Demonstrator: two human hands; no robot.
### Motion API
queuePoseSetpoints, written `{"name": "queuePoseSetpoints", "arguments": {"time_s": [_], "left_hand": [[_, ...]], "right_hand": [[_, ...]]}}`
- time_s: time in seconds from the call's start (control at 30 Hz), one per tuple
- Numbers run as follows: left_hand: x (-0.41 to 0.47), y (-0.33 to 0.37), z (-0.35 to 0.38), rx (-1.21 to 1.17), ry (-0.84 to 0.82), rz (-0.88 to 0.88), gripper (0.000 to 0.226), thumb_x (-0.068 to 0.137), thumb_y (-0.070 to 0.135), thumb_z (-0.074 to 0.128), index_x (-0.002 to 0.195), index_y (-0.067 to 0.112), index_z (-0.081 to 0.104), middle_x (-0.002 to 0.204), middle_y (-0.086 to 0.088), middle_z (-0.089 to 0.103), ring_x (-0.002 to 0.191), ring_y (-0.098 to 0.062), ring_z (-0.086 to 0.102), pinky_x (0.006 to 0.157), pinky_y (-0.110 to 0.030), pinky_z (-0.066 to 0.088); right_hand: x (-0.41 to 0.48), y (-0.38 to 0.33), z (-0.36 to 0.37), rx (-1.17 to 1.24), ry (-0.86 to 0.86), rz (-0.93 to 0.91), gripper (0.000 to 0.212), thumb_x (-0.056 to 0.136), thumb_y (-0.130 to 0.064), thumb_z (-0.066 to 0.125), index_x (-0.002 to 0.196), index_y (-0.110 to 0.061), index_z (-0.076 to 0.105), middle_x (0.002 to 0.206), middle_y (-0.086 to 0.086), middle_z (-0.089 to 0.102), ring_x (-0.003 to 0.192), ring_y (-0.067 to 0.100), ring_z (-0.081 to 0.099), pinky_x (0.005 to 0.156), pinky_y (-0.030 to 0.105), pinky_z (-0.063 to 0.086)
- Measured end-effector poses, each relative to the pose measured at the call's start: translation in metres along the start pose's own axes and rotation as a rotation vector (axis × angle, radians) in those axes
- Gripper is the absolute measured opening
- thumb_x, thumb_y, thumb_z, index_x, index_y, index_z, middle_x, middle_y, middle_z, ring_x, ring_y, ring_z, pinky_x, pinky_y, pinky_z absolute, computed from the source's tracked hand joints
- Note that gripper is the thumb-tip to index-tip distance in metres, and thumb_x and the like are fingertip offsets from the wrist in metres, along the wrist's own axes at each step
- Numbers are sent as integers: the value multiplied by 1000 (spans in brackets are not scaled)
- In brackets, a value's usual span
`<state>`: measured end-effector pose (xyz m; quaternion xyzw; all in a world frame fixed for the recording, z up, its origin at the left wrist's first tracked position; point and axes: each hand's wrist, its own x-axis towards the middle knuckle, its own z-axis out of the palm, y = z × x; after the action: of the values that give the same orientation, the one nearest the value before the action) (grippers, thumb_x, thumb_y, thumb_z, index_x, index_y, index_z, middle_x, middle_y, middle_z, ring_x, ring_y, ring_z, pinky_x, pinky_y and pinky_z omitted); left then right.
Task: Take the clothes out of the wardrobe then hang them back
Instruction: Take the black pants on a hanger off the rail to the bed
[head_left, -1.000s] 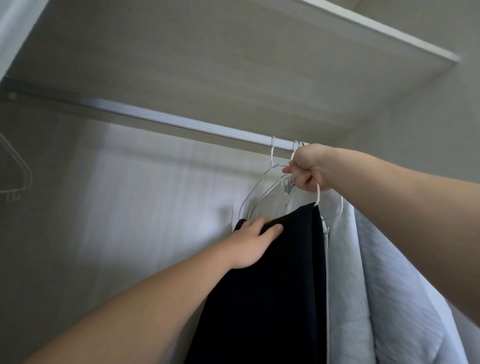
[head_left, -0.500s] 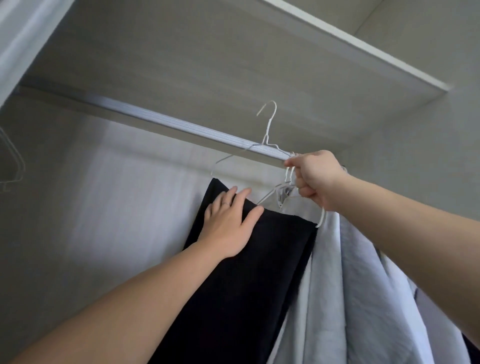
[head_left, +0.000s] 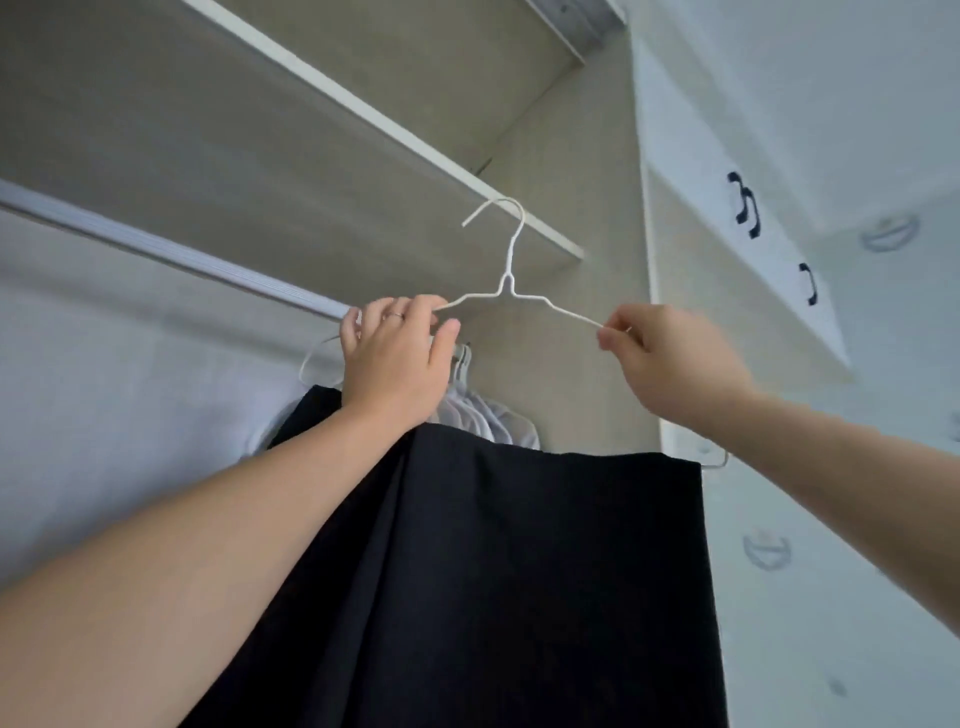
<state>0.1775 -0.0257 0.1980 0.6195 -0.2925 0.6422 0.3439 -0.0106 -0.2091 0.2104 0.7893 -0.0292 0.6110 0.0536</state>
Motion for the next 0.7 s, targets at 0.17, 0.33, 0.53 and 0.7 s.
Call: {"name": "queuePoseSetpoints", "arguments": {"time_s": [0.17,0.33,0.53,0.7], "left_hand": [[-10,124,18,-201,65,122,27,105,18,36,106,17,63,99,-3,71,85,-33,56,71,-37,28],[-49,280,36,-499,2,143,22,104,16,43,104,12,65,89,-3,72,79,-34,59,66,-33,26],[-103,477,33,-857,-216,150,38,106,38,37,82,12,51,62,2,49,60,-25,49,55,-35,30],[-151,630,13,-1249,-479,214,50,102,53,42,72,13,48,57,2,49,54,-19,49,52,-34,35]], "right_hand": [[-45,81,-106,-258,25,101,26,102,-37,40,92,-23,60,70,-2,59,69,26,57,62,35,47],[-105,151,-237,-575,16,214,28,102,-39,37,91,-22,57,73,1,60,69,30,56,64,36,45],[-199,198,-412,-1018,-59,376,34,103,-43,32,88,-20,52,70,1,54,61,26,47,62,34,32],[-283,206,-535,-1249,-130,576,36,103,-46,30,88,-22,52,72,1,58,63,26,52,60,34,36]]}}
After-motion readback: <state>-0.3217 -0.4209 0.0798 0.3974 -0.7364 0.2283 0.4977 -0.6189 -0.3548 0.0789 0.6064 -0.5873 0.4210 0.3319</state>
